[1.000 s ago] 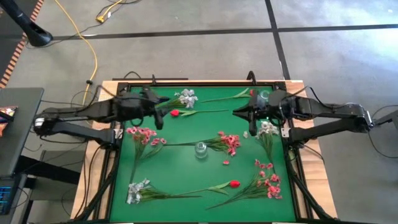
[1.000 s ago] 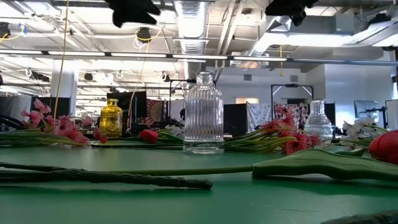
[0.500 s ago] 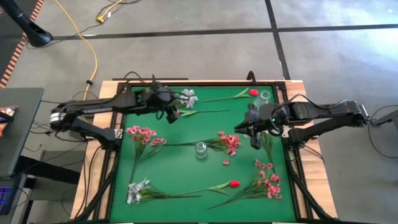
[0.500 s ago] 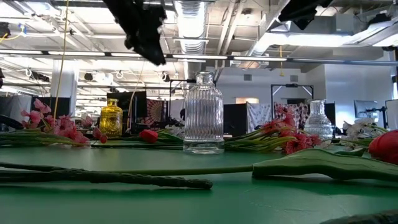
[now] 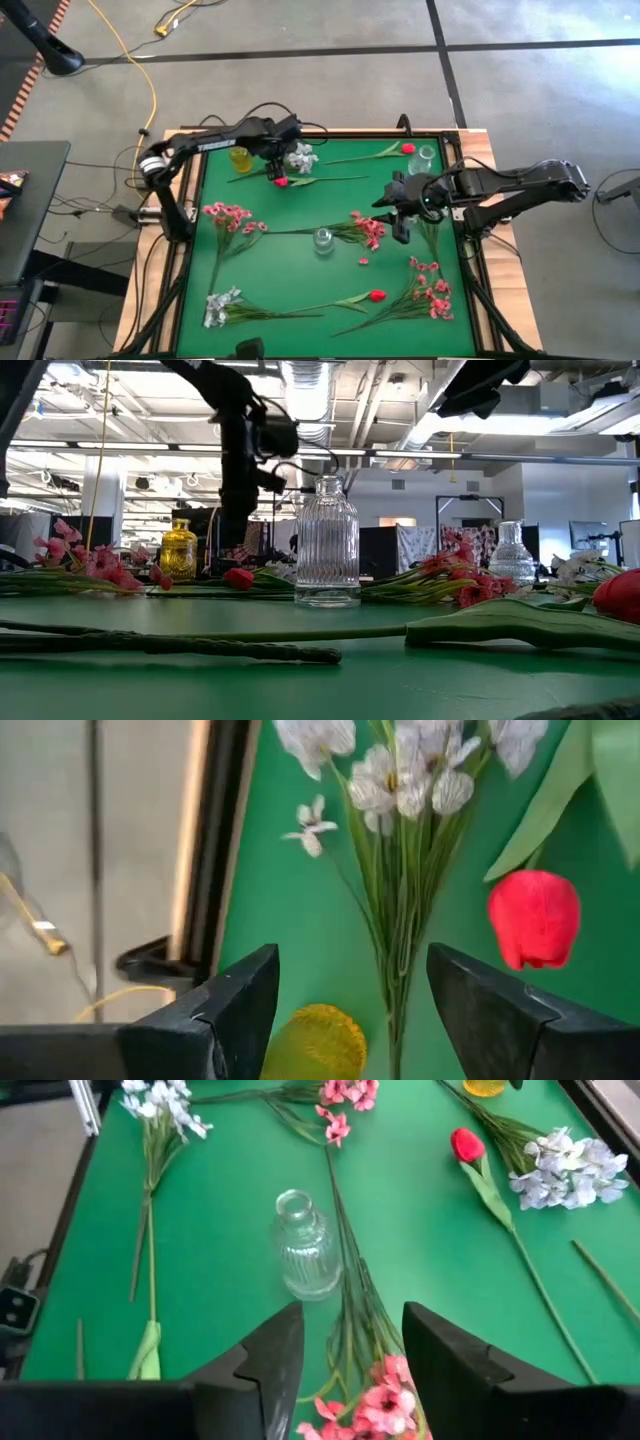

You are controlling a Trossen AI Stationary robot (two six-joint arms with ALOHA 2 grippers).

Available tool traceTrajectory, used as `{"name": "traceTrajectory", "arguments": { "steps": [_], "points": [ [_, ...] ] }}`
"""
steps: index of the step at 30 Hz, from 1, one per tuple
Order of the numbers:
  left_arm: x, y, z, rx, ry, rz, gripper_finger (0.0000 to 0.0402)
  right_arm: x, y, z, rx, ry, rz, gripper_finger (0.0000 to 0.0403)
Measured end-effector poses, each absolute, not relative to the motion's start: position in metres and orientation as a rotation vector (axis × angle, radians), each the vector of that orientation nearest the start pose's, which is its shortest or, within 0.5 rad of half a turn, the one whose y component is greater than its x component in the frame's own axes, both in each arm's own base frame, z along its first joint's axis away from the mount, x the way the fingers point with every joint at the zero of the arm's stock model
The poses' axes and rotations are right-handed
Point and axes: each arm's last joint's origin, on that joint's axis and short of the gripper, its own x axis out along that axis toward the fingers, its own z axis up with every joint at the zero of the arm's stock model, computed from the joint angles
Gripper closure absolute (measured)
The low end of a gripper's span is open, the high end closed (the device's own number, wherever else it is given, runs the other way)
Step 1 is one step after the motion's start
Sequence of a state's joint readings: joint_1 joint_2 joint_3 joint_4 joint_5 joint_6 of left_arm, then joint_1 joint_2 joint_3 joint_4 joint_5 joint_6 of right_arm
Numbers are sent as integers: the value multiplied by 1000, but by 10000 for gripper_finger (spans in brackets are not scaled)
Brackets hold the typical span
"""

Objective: Sort flowers into vase by color
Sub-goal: Put the top white flowers into the yellow vase

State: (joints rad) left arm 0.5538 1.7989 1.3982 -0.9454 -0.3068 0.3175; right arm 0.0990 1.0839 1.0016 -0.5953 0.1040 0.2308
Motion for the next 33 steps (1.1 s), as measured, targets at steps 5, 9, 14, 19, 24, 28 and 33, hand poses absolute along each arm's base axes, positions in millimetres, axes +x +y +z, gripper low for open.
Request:
{"name": "traceTrajectory", "arguments": {
  "steps": [5,9,14,19,24,28,33],
  "points": [
    [292,197,213,28,1513,382,159,222,19,314,182,682,-95,198],
    [290,204,199,21,1575,355,159,222,19,314,185,679,-95,198],
    [290,209,186,31,1625,314,159,222,19,314,185,678,-95,198],
    [288,213,184,40,1632,288,159,222,19,314,185,678,-95,198],
    [287,218,173,10,1652,262,159,222,19,314,184,678,-95,198],
    [289,219,160,26,1705,266,159,222,19,314,184,679,-95,198],
    [290,219,152,16,1725,248,159,222,19,314,182,682,-95,206]
  ]
}}
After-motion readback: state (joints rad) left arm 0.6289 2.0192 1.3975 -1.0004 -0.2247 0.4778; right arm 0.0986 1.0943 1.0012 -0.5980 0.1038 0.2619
